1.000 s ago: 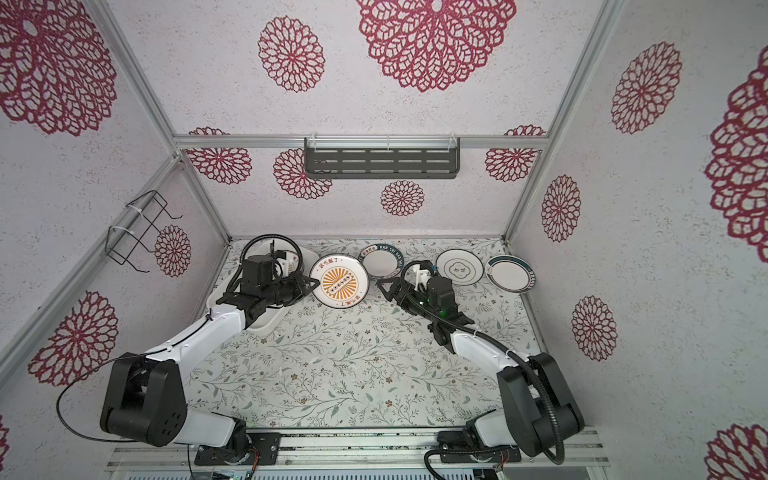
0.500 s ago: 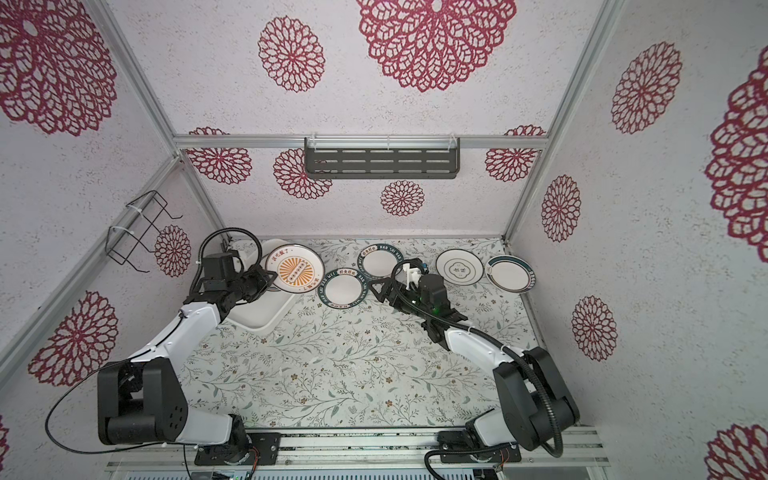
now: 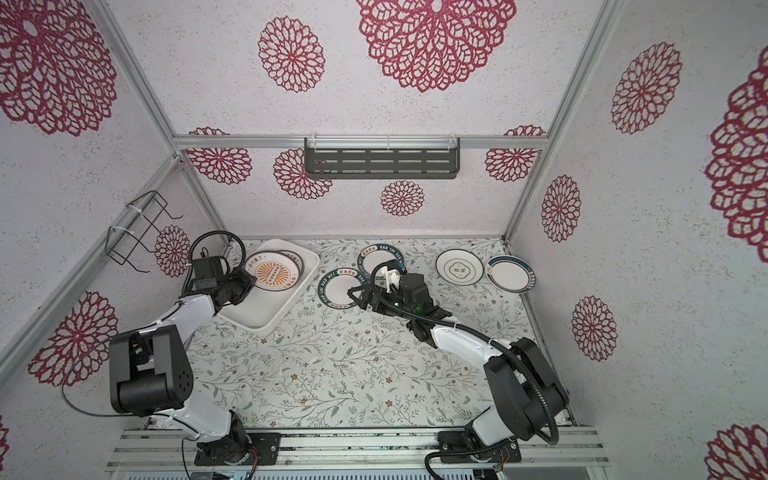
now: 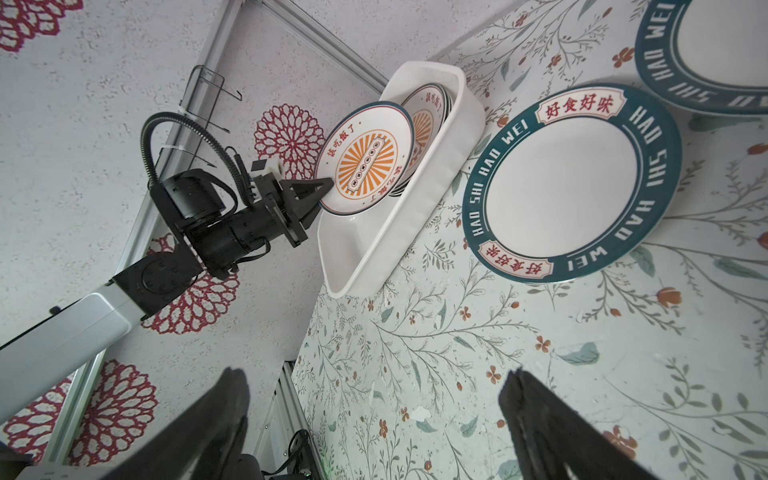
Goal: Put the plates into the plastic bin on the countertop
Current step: 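Carry the sunburst plate into the bin with the left gripper while the right draws back, then lower the sunburst plate onto the bin stack and open the left gripper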
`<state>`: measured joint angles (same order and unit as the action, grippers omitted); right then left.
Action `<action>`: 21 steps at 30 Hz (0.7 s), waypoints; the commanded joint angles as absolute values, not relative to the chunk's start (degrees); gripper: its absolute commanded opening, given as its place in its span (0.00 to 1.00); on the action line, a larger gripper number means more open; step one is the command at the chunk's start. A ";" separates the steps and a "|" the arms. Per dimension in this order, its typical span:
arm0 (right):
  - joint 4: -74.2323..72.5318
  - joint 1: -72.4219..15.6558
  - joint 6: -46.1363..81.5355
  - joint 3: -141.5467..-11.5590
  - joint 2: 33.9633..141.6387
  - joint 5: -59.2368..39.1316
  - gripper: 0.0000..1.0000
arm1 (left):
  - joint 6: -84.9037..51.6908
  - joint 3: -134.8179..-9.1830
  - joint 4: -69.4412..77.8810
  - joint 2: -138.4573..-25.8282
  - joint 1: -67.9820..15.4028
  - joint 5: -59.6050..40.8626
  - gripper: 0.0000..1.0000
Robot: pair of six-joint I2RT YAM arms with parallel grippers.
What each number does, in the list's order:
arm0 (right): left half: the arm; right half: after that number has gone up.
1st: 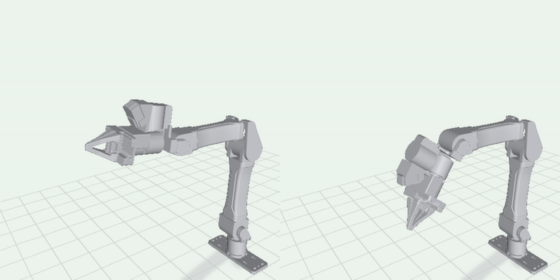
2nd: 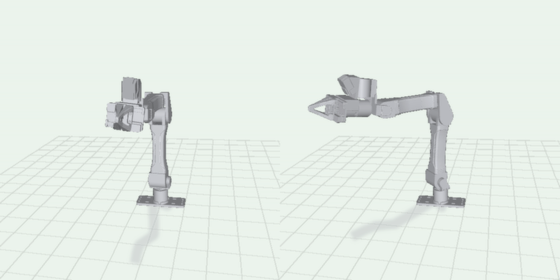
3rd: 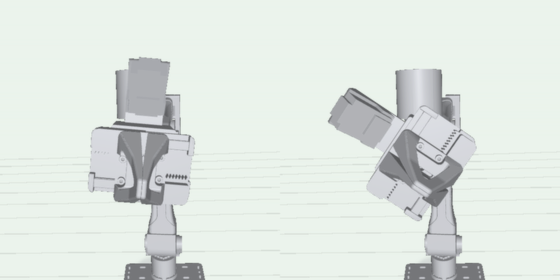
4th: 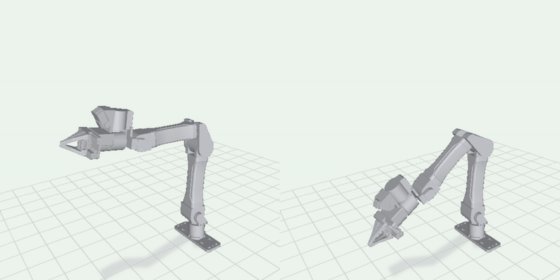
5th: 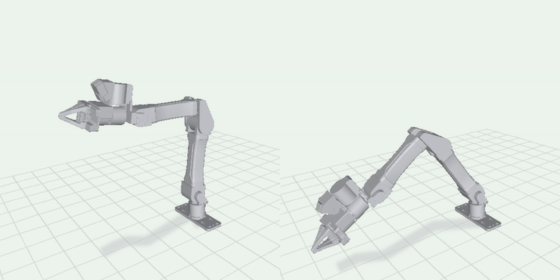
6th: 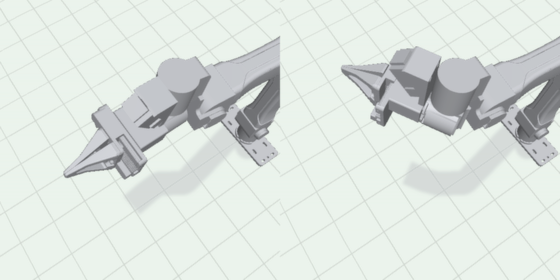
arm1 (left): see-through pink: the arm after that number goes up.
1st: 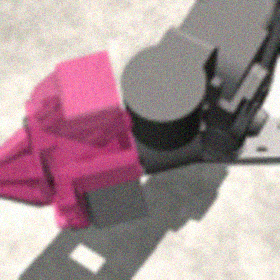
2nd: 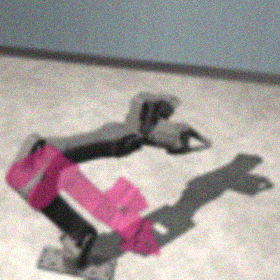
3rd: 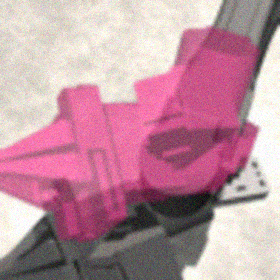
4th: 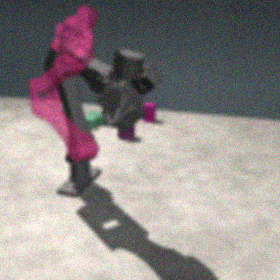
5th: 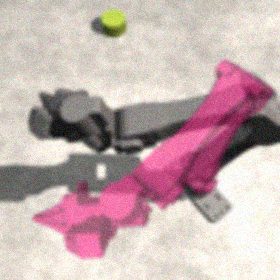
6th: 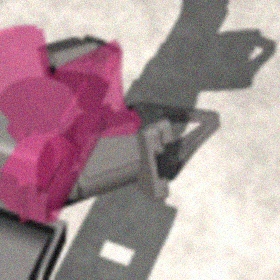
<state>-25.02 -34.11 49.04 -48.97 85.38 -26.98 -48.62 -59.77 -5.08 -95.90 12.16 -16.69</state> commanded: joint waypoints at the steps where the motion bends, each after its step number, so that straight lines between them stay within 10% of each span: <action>1: -24.41 -34.37 47.46 -50.33 83.67 -25.85 0.99 | -50.36 -63.30 -0.44 -98.67 12.50 -15.95 0.04; 21: -19.89 -34.48 46.95 -46.47 77.77 -20.41 0.99 | -55.87 -68.86 2.92 -109.09 12.54 -17.34 0.05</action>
